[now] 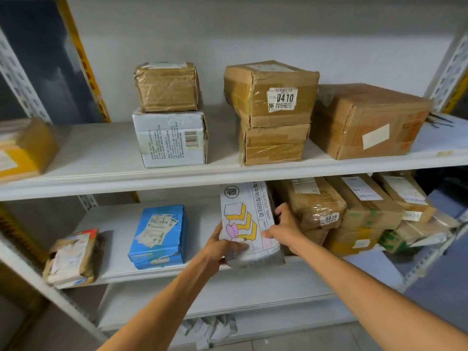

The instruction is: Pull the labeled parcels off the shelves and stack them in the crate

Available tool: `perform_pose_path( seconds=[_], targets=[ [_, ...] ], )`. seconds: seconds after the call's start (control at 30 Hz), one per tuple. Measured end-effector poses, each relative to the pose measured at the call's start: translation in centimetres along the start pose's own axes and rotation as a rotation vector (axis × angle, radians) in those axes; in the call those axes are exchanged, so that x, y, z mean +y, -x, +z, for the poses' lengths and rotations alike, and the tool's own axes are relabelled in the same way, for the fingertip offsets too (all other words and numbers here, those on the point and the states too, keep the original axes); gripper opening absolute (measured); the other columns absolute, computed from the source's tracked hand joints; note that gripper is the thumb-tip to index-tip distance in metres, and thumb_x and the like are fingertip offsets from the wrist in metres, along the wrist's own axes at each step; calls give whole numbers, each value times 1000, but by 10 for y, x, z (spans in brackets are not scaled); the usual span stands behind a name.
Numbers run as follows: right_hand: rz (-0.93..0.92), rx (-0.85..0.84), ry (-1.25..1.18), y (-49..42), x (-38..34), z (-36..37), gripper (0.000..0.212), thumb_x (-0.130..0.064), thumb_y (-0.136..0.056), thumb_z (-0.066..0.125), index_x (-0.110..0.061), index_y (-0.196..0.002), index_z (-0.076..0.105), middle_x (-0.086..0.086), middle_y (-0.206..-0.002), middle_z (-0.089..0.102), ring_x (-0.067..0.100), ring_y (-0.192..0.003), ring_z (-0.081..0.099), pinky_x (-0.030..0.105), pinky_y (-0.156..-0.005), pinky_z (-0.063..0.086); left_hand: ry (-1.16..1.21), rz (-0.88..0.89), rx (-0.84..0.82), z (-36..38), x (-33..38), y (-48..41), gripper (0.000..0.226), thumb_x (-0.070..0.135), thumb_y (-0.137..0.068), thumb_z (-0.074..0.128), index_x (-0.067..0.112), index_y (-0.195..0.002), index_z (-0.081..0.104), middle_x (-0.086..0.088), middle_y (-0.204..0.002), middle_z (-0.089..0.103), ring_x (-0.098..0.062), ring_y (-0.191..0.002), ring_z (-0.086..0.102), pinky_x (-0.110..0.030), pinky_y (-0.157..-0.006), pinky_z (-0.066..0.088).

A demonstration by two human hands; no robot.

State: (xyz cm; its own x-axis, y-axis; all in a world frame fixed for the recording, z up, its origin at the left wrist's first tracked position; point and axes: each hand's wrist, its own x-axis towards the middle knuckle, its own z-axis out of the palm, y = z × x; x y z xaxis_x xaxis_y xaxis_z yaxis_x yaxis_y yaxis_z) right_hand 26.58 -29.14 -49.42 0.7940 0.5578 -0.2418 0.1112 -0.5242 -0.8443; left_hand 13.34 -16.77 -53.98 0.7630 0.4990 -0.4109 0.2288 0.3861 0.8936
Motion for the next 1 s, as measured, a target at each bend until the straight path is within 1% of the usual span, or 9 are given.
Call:
perform_pose_path(
  seconds=[0.1, 0.23, 0.33, 0.37, 0.5, 0.57, 0.7, 0.83, 1.0],
  targets=[
    [18, -114, -42, 20, 1, 20, 86, 16, -77, 68, -9, -148, 25, 8, -145, 44, 26, -134, 43, 34, -102, 42, 87, -21, 55, -20, -15, 12, 71, -11, -75, 71, 26, -132, 51, -9, -111, 71, -30, -98, 68, -37, -69, 56],
    [-6, -186, -44, 29, 6, 40, 97, 16, -73, 72, -14, -151, 23, 7, -147, 43, 25, -134, 43, 42, -101, 49, 37, -40, 127, -45, -17, 30, 46, 4, -83, 71, 21, -123, 53, -13, -108, 70, -33, -96, 66, -45, -79, 55],
    [-62, -188, -79, 36, 4, 47, 71, 19, -78, 65, -11, -137, 39, 0, -125, 47, 14, -115, 48, 14, -70, 50, 71, 6, 148, -57, -18, 44, 48, 5, -83, 72, 10, -125, 48, -12, -104, 72, -32, -94, 68, -44, -78, 55],
    [-81, -168, -102, 38, 4, 50, 60, 19, -78, 64, -9, -128, 45, 1, -119, 48, 13, -108, 47, 13, -64, 48, 91, 25, 165, -60, -20, 48, 51, 2, -82, 71, 10, -126, 46, -12, -103, 72, -31, -92, 68, -42, -75, 54],
    [-108, -87, -217, 40, 15, 68, 39, 18, -72, 70, -10, -94, 53, 2, -103, 58, 20, -107, 54, 31, -78, 53, 114, 95, 169, -66, -39, 62, 75, -11, -72, 72, 27, -130, 42, -9, -104, 73, -31, -94, 69, -39, -71, 53],
    [-144, -96, -271, 43, 22, 77, 42, 20, -68, 73, -11, -90, 53, 4, -105, 62, 23, -109, 60, 27, -75, 56, 115, 141, 151, -66, -51, 67, 82, -14, -63, 75, 22, -130, 44, -9, -104, 74, -32, -93, 70, -40, -69, 55],
    [-139, -169, -264, 54, 30, 85, 68, 24, -68, 68, -22, -114, 47, -3, -106, 59, 12, -99, 60, 20, -66, 53, 200, 213, 203, -74, -60, 69, 77, -28, -62, 65, 12, -124, 45, -17, -101, 73, -36, -91, 71, -44, -69, 58],
    [-70, -106, -232, 54, 35, 91, 82, 26, -65, 64, -17, -131, 40, 3, -104, 59, 18, -99, 59, 35, -73, 58, 74, 221, 194, -78, -41, 73, 70, -23, -67, 67, 19, -120, 48, -20, -106, 68, -38, -97, 67, -42, -70, 58],
    [-134, -76, -267, 58, 36, 95, 95, 27, -61, 66, -22, -138, 40, 7, -115, 59, 16, -95, 57, 19, -54, 52, -59, 230, 176, -85, -23, 78, 71, -19, -72, 67, 25, -124, 46, -11, -109, 60, -29, -101, 62, -27, -63, 56]
  ],
)
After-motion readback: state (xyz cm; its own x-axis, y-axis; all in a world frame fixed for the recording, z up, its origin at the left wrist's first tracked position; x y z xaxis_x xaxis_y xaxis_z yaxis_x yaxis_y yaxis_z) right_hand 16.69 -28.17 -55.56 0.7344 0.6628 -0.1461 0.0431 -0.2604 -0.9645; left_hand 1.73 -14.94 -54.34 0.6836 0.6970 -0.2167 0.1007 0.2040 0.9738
